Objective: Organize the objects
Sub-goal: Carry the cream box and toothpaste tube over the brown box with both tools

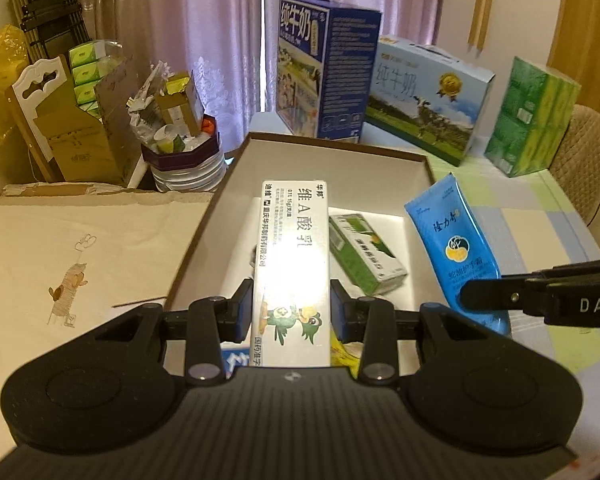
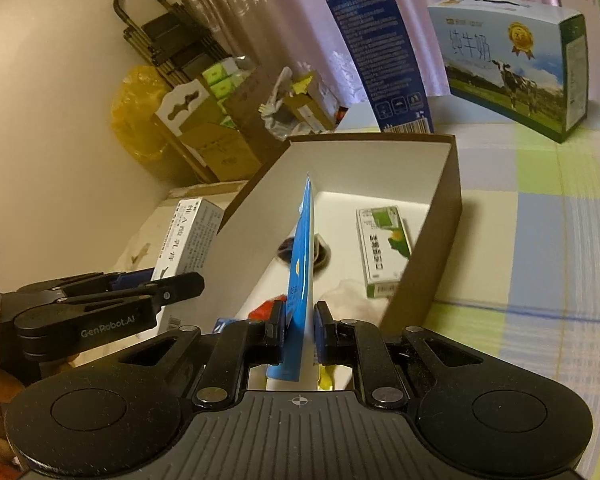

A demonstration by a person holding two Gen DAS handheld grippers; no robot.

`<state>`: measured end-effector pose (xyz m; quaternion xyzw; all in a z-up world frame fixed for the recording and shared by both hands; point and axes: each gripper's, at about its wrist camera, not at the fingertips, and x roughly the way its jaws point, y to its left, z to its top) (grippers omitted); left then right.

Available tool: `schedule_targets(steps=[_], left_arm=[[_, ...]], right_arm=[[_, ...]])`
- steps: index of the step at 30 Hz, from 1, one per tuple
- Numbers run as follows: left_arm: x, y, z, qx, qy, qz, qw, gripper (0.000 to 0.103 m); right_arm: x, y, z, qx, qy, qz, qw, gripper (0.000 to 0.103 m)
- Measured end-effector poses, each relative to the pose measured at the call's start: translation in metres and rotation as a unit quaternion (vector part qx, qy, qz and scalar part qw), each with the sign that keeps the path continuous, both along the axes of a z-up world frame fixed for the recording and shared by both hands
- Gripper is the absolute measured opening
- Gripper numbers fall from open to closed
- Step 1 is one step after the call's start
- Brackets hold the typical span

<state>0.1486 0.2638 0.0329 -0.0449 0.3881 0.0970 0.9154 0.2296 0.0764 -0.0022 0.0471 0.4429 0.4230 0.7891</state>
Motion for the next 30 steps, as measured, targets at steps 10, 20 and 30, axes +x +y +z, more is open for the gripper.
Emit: schedule_targets(steps=[10,20,30], left_arm=[[0.049,0.026,-0.026,0.014,0.035,-0.005,0.9993,0.034],[0.093,0.039,-0.051,0.021,0.070,-0.014,0.9972,0.034],[0.123,0.047,-0.072,0.027,0.093,-0.013,0.9952,0.034]], right_arm=[[0.032,0.040,-0.018,-0.034,0.009,-0.014,0.999,0.011],[0.066,0.075,-0.038,-0.071,0.013,-0.026,0.997,0.011],[0.091,0.100,-0.059,-0.101,0.025,-0.036,0.994,0.011]])
